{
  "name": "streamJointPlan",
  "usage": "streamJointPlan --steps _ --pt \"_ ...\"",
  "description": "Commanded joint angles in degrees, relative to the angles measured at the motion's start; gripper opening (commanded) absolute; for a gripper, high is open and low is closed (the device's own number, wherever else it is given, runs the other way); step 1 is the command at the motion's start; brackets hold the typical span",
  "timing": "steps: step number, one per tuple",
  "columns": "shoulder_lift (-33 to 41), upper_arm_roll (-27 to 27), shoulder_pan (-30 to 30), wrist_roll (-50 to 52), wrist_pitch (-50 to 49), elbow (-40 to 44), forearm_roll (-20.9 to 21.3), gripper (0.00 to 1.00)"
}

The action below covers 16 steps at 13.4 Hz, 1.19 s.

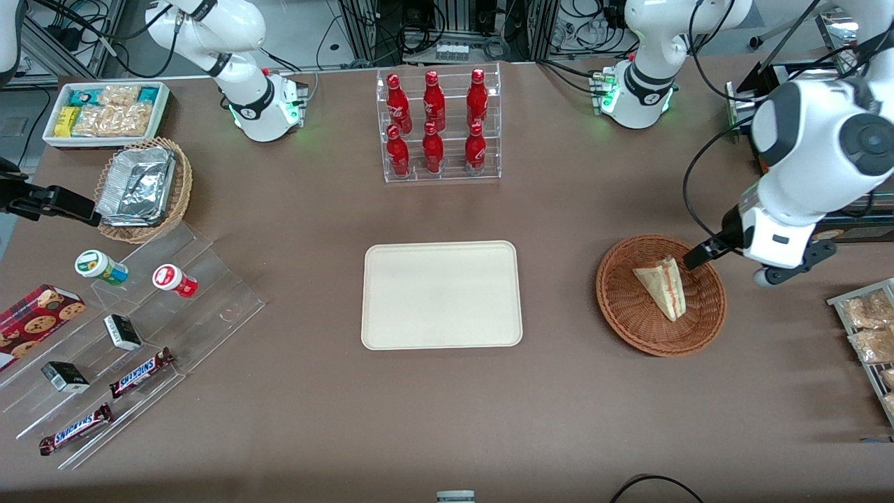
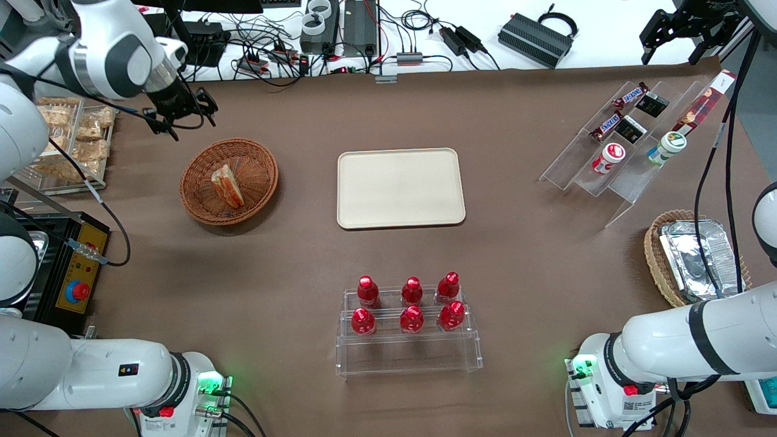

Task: Place sandwich from basket to tray
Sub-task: 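Move the open left gripper down over the wrapped sandwich in the basket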

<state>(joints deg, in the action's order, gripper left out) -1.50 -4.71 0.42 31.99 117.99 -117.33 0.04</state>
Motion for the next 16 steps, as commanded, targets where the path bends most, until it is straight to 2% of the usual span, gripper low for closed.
streamJointPlan --steps 1,3,7,16 --pt "1.2 -0.3 0.2 1.8 6.2 -7.4 4.2 1.00" --pt "0.1 -0.3 0.3 1.8 10.6 -10.0 4.5 1.00" --pt "-2.4 -0.3 0.2 1.9 11.6 -10.1 4.4 1.00" --pt "-9.3 -0.3 0.2 2.8 21.6 -12.0 3.9 1.00"
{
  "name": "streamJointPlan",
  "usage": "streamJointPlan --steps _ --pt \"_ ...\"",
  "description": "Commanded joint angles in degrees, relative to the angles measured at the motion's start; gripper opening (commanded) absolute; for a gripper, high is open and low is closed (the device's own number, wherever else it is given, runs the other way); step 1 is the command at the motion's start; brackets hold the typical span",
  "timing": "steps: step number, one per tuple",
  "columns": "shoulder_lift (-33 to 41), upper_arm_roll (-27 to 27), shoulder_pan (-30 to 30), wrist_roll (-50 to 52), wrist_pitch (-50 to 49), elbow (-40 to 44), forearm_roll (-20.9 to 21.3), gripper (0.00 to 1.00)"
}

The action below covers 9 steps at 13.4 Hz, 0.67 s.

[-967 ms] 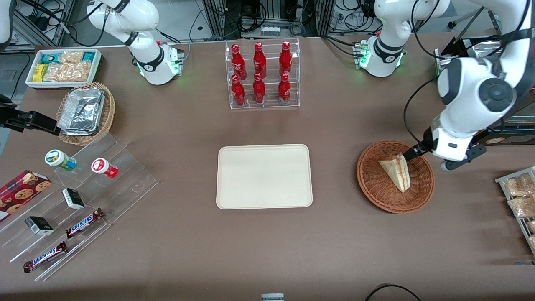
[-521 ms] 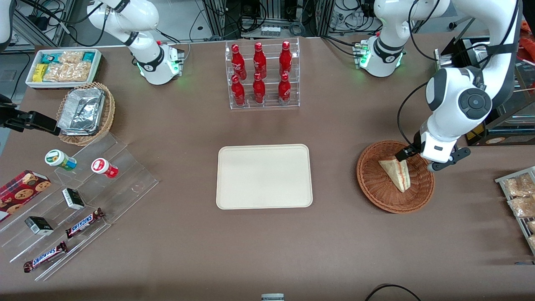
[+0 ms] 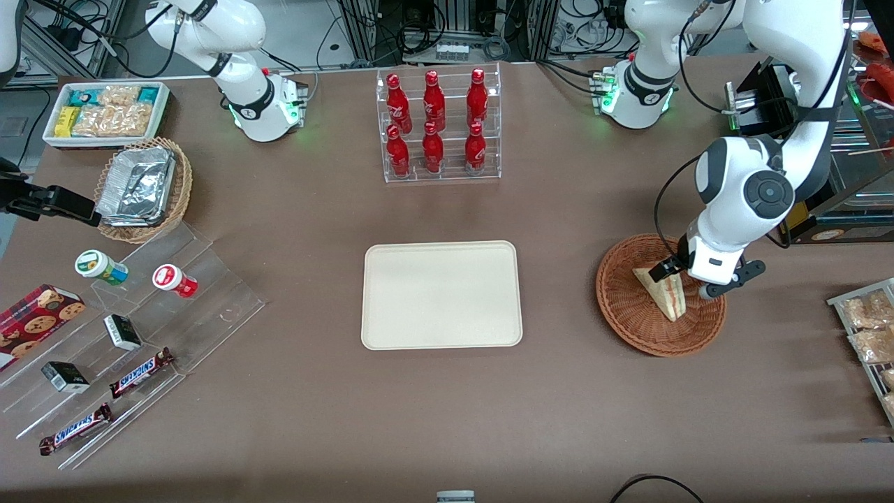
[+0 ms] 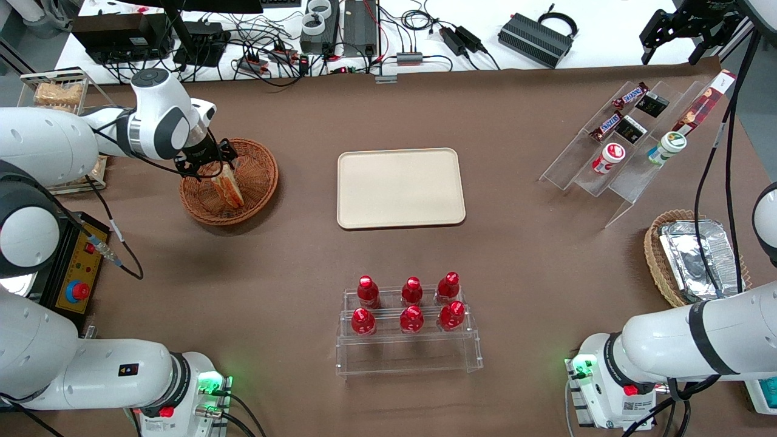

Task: Place sandwich from basket to tray
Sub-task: 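Close the left gripper on the wrapped sandwich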

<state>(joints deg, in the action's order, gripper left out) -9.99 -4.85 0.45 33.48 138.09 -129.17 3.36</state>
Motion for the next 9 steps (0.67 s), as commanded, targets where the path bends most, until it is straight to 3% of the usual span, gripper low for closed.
streamJointPlan --steps 1,2,6,7,9 --pt "-1.4 -0.2 0.2 1.3 1.9 -0.2 0.6 1.00" --pt "-1.9 -0.2 0.2 1.4 3.0 -0.4 0.6 0.92" --pt "-2.5 -0.2 0.0 2.1 4.6 -2.4 0.5 0.09" --pt "-2.5 -0.2 0.0 2.8 5.2 -2.8 0.6 0.00" --pt "-2.1 -0.2 0.1 2.9 4.5 -2.6 0.6 0.00"
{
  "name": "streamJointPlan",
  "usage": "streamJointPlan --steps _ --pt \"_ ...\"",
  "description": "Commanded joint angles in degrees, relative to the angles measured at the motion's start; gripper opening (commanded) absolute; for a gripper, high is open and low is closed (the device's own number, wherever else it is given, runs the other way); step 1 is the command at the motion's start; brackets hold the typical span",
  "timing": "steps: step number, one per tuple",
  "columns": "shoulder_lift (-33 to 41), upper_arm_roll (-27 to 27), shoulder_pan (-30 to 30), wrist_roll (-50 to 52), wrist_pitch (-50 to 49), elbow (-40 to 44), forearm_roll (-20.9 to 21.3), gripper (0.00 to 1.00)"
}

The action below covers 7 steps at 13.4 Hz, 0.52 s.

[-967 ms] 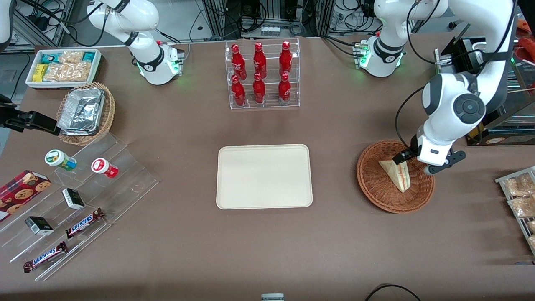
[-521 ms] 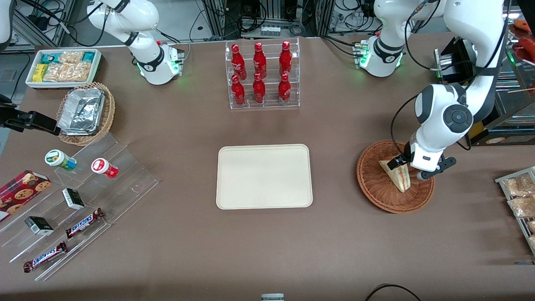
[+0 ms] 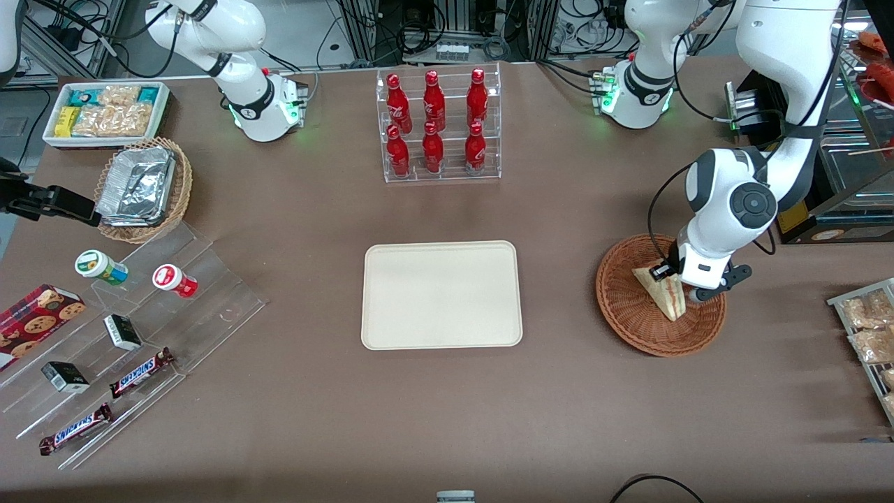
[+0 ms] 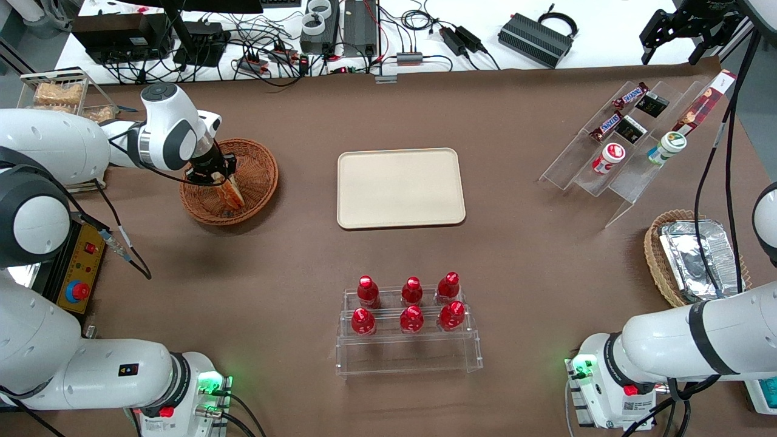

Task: Place sandwich from basket to tray
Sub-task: 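Close the left gripper on the wrapped sandwich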

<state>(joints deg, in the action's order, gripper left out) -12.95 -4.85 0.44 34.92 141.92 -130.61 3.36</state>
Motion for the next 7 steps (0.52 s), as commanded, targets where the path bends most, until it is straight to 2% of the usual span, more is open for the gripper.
streamJointPlan --steps 1,4,7 --pt "0.9 -0.2 0.2 1.4 -0.3 -0.7 0.6 0.00" --pt "1.0 -0.2 0.5 1.0 -1.9 2.0 1.0 0.00" --pt "2.3 -0.2 3.1 1.0 -8.5 5.5 1.2 0.00"
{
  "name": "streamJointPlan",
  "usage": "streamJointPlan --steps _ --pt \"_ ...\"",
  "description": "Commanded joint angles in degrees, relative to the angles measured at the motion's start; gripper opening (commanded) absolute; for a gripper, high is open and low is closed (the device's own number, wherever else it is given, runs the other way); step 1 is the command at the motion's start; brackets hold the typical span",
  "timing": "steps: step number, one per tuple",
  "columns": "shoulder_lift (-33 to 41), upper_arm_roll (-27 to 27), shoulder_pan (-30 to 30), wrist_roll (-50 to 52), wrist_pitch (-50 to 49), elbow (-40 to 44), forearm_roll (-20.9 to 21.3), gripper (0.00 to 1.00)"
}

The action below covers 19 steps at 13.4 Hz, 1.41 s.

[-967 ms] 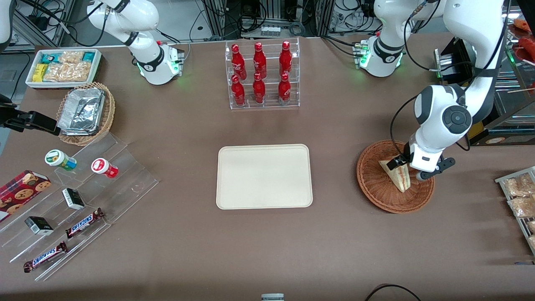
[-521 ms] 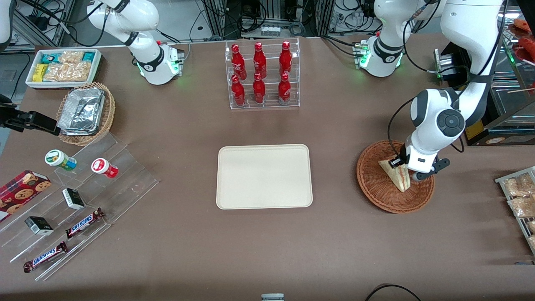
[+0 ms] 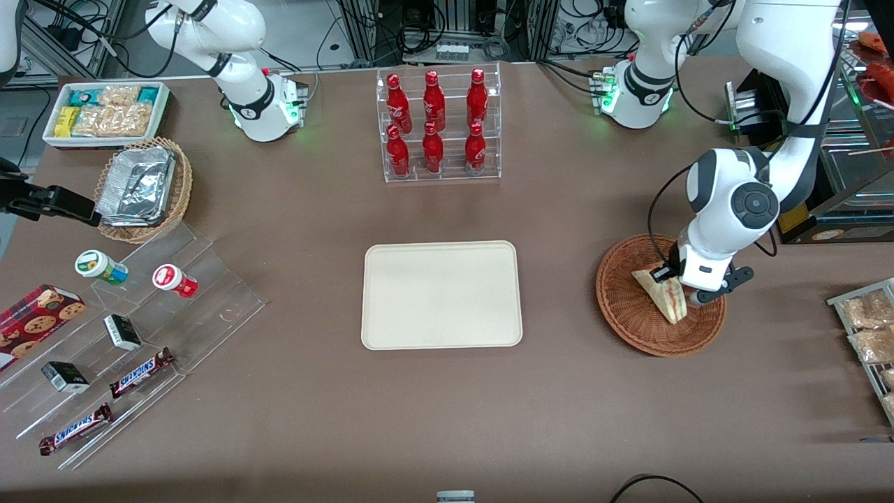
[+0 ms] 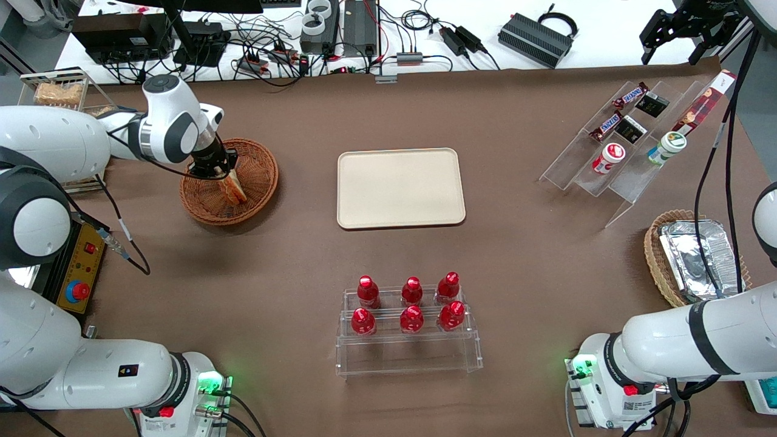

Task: Place sandwich from basket to tray
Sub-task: 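Close the left gripper on the wrapped sandwich, then lift the sandwich out of the basket with the left gripper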

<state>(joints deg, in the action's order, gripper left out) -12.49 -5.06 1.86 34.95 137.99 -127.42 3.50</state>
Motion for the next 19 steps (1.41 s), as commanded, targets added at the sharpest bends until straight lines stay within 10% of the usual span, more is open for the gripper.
streamJointPlan --steps 1,12,19 --pt "2.3 0.0 2.1 1.0 -7.6 3.8 1.2 0.00" --pt "2.2 0.0 21.0 0.6 -23.9 17.9 2.7 0.00" --pt "-12.2 -0.1 30.1 1.4 -22.4 33.3 1.7 0.00"
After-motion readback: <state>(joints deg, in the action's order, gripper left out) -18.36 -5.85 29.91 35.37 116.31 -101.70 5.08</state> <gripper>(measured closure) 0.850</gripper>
